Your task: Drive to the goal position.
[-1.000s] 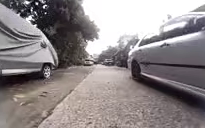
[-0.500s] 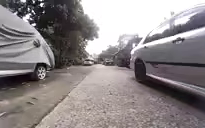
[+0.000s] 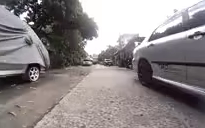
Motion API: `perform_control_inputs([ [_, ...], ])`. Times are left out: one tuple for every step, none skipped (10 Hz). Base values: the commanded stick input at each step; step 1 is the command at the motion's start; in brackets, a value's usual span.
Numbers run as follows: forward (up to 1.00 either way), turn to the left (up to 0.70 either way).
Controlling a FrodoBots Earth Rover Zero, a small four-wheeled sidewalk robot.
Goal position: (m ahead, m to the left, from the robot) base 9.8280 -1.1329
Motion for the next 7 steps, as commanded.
perform_control_inputs([
  [0.70,0.00],
  [0.70,0.00],
  [0.70,0.00],
  [0.70,0.00],
  [0.70,0.00],
  [0.70,0.00],
  [0.70,0.00],
])
